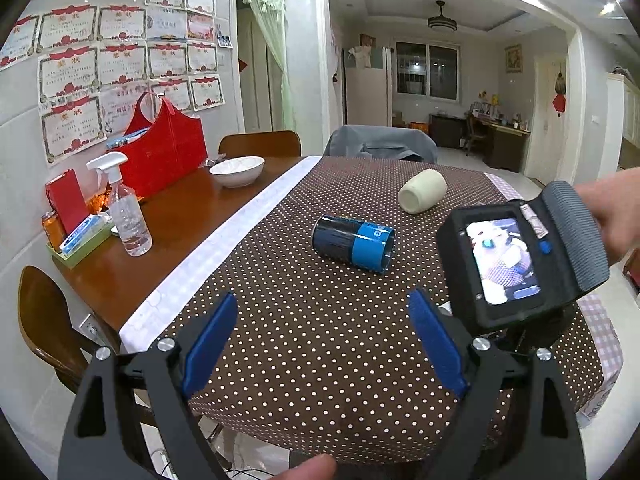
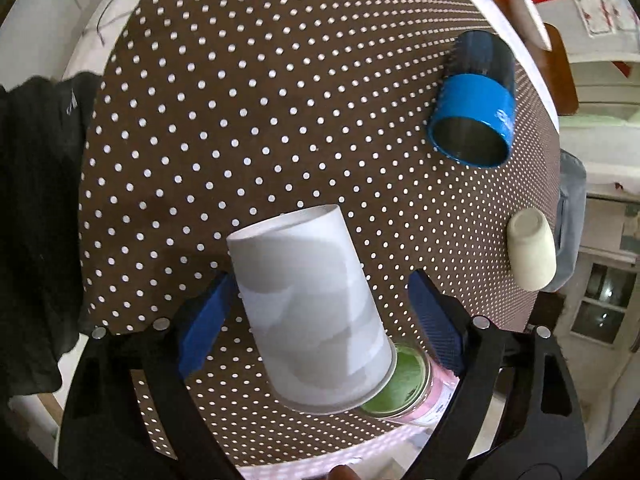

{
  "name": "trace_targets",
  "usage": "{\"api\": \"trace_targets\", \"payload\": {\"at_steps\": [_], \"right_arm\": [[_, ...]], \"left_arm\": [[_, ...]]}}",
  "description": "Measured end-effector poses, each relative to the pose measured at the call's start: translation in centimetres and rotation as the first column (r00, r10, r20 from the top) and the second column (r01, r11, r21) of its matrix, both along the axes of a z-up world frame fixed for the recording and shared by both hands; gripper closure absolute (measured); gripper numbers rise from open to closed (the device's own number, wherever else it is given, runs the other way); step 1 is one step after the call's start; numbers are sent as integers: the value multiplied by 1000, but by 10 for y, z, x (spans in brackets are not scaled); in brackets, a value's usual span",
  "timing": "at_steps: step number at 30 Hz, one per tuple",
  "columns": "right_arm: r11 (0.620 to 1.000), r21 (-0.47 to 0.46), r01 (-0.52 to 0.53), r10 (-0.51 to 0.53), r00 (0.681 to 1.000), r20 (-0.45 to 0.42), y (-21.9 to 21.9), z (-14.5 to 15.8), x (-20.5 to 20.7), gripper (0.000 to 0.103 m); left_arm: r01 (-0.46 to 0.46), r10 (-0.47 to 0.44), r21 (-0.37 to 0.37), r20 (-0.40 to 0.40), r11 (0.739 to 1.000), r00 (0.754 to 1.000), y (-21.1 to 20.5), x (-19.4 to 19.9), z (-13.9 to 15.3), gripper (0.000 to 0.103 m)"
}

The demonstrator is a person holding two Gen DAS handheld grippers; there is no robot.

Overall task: Flip cup upside down
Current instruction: 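Grasp the white paper cup from above with the right gripper, then lift and turn the cup rim-down with the right gripper, lower it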

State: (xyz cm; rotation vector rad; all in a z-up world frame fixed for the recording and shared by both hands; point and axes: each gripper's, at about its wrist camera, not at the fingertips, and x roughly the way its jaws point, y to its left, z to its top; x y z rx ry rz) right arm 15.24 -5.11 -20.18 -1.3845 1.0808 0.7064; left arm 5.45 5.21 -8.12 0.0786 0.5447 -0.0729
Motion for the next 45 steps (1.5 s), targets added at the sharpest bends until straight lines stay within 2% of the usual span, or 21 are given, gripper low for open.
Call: {"api": "trace_targets", "payload": {"at_steps": [1,5,10,16,22,26,28,30,32,33,34,35,38,40,43,45], "right_arm": [[1000,-7,0,0,1000,-3,1,-1,2,18],[999,-36,17,-18,1000,-4,6,-10,5,43],[998,17,59,-60,998,9,-2,2,7,43],[974,165,153,-158,987,19,-21,28,16,43],[913,337,232,-251,968,14,-38,50,12,43],[837,470,281,-316,949,-5,-51,66,10,43],[772,556,307,-355,934,-23,-59,77,6,43],[687,649,328,-392,919,-50,-66,89,2,43],[581,740,339,-424,902,-80,-72,98,-4,43],[545,765,342,-438,895,-88,-73,100,-4,43],[491,798,349,-462,881,-102,-74,100,-7,43],[464,813,351,-477,873,-105,-75,100,-9,43],[302,881,364,-553,820,-150,-81,95,-16,43],[210,906,368,-591,786,-182,-84,91,-18,43],[97,927,362,-638,737,-221,-87,83,-16,43],[41,927,372,-658,708,-255,-89,76,-13,43]], "left_arm": [[0,0,-2,-1,1000,1000,0,0,0,17],[1,-1,-6,-3,1000,1000,0,0,-1,17],[2,-2,-6,3,1000,1000,-1,-1,0,17],[6,-6,-7,13,1000,1000,-6,-5,3,17],[5,-5,-6,21,1000,1000,-7,-7,7,17],[3,-2,-7,27,1000,1000,-7,-8,11,17],[2,-1,-10,32,1000,999,-8,-9,13,17],[-1,1,-14,38,1000,999,-7,-10,15,17],[-2,3,-20,43,1000,999,-6,-10,16,17],[-4,5,-24,45,1000,999,-5,-10,16,17],[-6,7,-26,45,1000,999,-5,-10,17,17],[-8,9,-27,46,1000,999,-5,-11,18,17],[-15,17,-36,48,999,999,-3,-11,18,17],[-19,21,-41,48,999,999,-2,-10,18,17],[-17,19,-45,45,999,999,-1,-9,17,17],[-17,19,-48,43,999,999,-1,-9,17,17]]}}
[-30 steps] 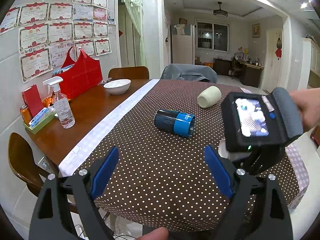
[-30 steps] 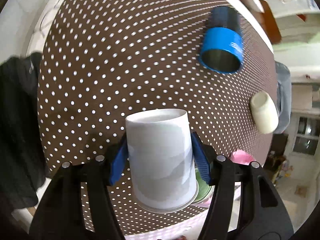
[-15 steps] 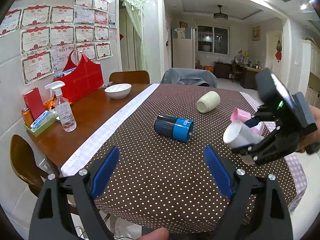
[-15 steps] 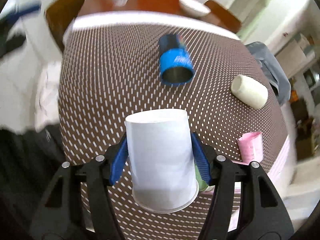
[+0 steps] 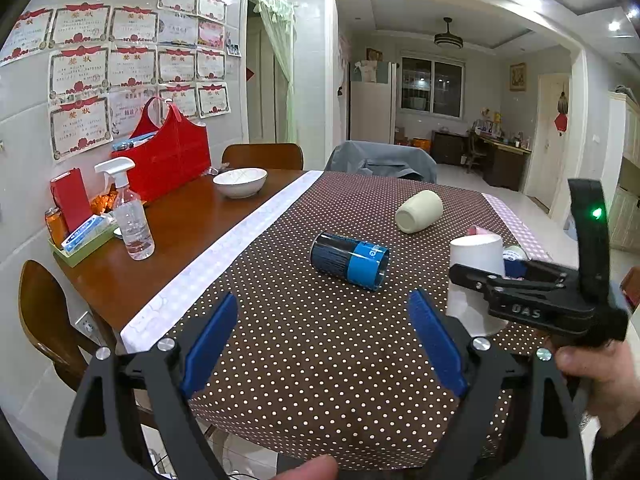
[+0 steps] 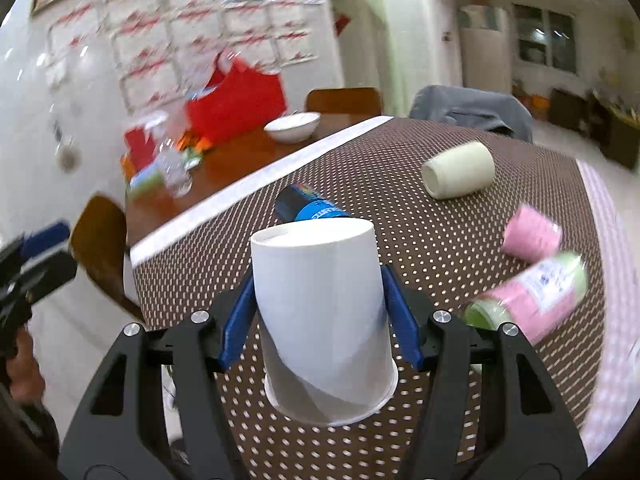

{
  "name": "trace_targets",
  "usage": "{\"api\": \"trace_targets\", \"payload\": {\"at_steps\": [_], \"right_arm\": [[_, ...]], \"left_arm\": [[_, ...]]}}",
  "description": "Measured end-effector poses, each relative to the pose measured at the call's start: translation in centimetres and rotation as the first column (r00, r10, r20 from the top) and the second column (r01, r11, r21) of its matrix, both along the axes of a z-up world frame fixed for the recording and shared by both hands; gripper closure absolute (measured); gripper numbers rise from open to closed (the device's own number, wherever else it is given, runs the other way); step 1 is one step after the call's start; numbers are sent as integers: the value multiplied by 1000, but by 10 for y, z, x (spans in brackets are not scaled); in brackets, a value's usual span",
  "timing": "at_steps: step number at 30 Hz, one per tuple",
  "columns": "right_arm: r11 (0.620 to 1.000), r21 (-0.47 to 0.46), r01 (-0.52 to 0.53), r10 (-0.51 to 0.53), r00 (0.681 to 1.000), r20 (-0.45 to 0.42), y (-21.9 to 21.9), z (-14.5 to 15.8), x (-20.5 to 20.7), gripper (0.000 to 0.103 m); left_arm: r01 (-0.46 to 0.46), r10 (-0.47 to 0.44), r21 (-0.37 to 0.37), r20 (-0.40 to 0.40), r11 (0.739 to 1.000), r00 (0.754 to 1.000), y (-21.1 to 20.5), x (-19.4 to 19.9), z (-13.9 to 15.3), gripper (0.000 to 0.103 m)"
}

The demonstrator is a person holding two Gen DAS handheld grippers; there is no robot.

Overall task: Flip cup upside down
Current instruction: 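Lift and turn the cup rim-down with the right gripper, lower it, then open the right gripper to release the cup on the table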

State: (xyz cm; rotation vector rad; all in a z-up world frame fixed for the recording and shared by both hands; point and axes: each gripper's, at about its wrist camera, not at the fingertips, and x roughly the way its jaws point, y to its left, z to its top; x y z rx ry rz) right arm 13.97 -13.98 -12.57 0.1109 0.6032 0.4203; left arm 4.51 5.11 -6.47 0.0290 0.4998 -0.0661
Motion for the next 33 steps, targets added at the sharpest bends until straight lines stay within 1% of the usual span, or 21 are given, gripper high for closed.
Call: {"api": "trace_targets", "payload": {"at_steps": [4,8,12,18,25,30,31,32,33], "right_arm": [[998,37,48,-48,999,-12,4,-11,10,43],[995,44,91,-91,996,-14,8,-21,18,43],[993,38,108,-107,994,-16,9,-27,21,43],[992,22,121,-121,993,-7,12,-33,23,43],[993,-3,114,-114,993,-21,23,-40,28,42],[994,-16,112,-112,993,-37,24,-44,24,42],[994,-16,110,-111,993,-39,25,-44,23,42],[994,-13,107,-108,993,-42,24,-43,22,37],[994,-12,107,-108,993,-44,24,-43,20,30]], "left_arm": [[-7,7,-5,-2,1000,1000,3,1,-1,17],[-16,16,-11,-3,1000,1000,7,2,-2,17],[-20,20,-16,-3,1000,1000,9,3,-2,17],[-22,22,-16,-3,1000,1000,11,2,-2,17],[-22,22,-16,-3,1000,1000,10,2,-2,17],[-26,26,-20,-3,999,1000,12,2,-2,17],[-26,26,-19,-2,999,1000,12,2,-2,17],[-26,26,-19,-3,999,1000,12,2,-2,17],[-24,24,-18,-3,1000,1000,12,2,-2,17]]}}
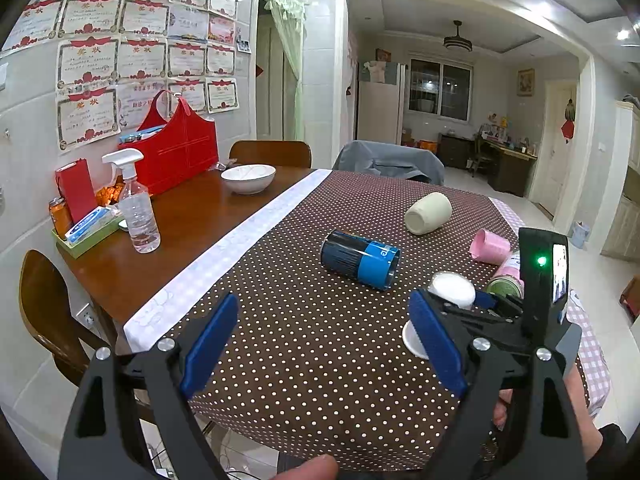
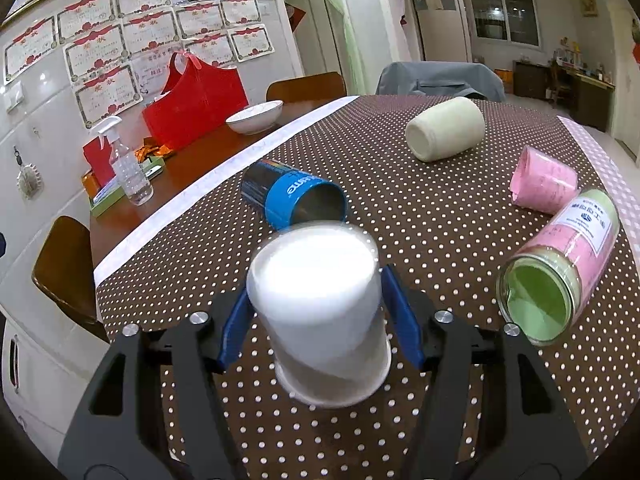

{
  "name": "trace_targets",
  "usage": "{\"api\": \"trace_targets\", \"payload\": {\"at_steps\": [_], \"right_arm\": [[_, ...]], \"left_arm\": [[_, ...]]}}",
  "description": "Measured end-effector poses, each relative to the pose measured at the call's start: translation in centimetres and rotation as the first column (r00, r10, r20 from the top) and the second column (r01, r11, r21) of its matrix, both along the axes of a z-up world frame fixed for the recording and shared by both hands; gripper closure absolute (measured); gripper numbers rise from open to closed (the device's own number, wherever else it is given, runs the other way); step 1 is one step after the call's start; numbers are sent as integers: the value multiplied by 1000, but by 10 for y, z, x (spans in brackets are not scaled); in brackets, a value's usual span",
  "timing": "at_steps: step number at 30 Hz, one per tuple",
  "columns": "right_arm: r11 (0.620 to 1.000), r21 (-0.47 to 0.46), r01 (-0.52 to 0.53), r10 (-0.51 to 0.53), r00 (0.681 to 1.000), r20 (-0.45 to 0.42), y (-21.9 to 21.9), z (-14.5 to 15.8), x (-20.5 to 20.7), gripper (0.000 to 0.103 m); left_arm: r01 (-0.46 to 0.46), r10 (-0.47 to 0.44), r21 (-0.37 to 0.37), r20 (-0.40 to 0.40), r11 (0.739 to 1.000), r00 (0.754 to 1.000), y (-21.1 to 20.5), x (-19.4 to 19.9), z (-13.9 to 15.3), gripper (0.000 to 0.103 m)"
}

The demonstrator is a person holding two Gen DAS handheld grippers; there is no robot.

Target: Flip cup upside down

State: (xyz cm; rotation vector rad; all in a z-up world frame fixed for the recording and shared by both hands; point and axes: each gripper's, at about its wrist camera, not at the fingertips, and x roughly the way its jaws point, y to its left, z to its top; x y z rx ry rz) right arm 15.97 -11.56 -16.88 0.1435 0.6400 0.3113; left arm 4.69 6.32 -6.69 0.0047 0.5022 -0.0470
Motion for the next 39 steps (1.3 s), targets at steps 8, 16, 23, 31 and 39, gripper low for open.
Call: {"api": "trace_targets", "payload": {"at_steps": [8,16,23,31,39], "right_arm": [[1000,22,11,-11,1000,-3,-5,13,-11,6],[998,34,45,-45,999,18,-13,33,-23,6],[995,57,87,-89,996,31,-28,56,-38,6],[986,92,141,-146,988,49,-49,83,-61,6],[977,107,185,-197,974,110,-63,114,-91,6]], "left_arm": [[0,0,8,6,1000,1000,-3,-2,2,17],[0,0,30,9,1000,1000,-11,-4,5,17],[-5,3,64,32,998,999,-21,-9,14,17],[-3,-3,97,59,995,998,-35,-13,27,16],[9,-20,122,95,993,995,-48,-22,41,16]]}}
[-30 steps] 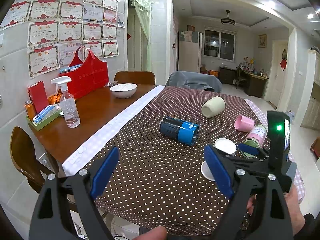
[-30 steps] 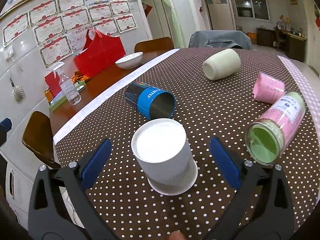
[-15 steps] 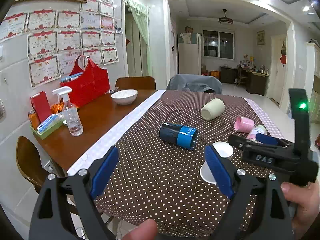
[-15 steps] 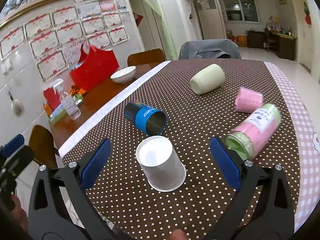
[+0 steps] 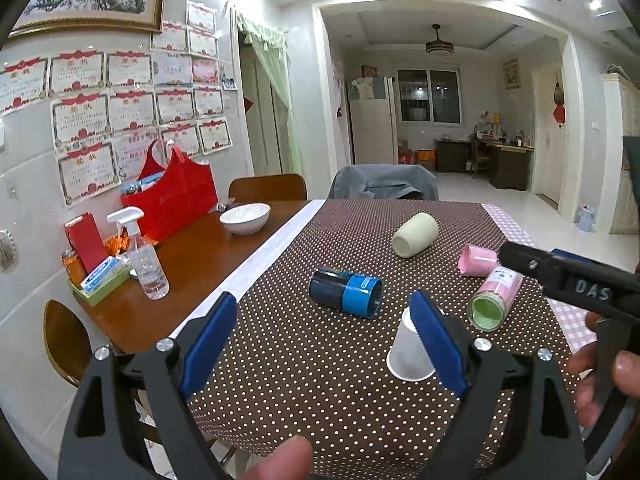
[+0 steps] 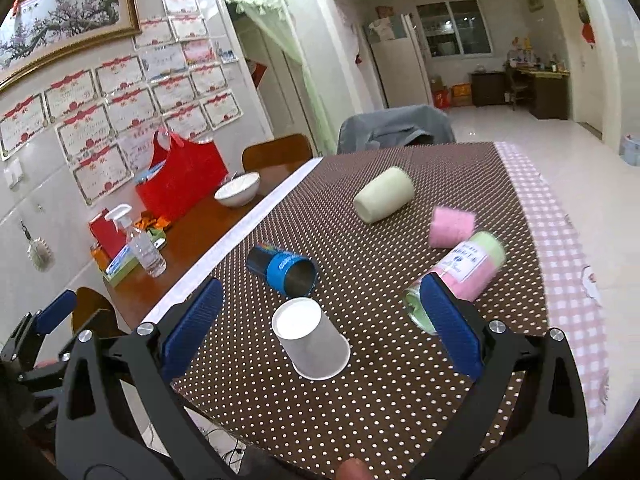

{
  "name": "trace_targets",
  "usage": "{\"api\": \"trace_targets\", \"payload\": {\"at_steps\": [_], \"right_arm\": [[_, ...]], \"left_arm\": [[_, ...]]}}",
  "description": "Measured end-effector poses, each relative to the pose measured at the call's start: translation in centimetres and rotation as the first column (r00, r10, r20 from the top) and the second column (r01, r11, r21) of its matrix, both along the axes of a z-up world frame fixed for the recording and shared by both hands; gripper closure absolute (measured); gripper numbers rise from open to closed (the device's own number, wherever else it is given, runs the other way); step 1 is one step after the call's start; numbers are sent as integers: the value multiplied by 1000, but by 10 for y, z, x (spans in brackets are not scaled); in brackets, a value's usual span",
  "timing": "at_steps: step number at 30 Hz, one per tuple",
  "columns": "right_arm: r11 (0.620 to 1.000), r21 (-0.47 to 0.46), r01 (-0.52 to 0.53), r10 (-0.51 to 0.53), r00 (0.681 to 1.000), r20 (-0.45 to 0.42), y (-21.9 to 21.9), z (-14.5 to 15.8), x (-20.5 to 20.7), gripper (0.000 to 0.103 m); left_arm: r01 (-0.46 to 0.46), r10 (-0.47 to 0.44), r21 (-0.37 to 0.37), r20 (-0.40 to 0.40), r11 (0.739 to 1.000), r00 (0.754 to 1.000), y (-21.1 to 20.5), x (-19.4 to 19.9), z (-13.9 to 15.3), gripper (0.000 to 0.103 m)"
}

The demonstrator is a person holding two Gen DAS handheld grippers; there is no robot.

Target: Flip cup upside down

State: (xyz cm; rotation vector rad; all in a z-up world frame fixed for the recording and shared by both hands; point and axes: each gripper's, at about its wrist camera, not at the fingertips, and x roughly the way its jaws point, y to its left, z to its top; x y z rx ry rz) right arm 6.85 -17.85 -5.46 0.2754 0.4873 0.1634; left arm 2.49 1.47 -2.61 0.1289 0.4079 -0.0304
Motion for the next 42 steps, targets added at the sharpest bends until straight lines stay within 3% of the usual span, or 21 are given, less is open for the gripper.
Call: {"api": "trace_targets", "payload": {"at_steps": [22,42], "right_arm": [[982,-83,168,-151,972,177,-7,48,-86,6],[976,-112,189,-167,969,183,-1,49,-90,6]], "left_arm": [[12,-14,19,101,1000,995,-16,-37,37,16],[36,-36,2,117,999,993,-17,-53,41,16]]}}
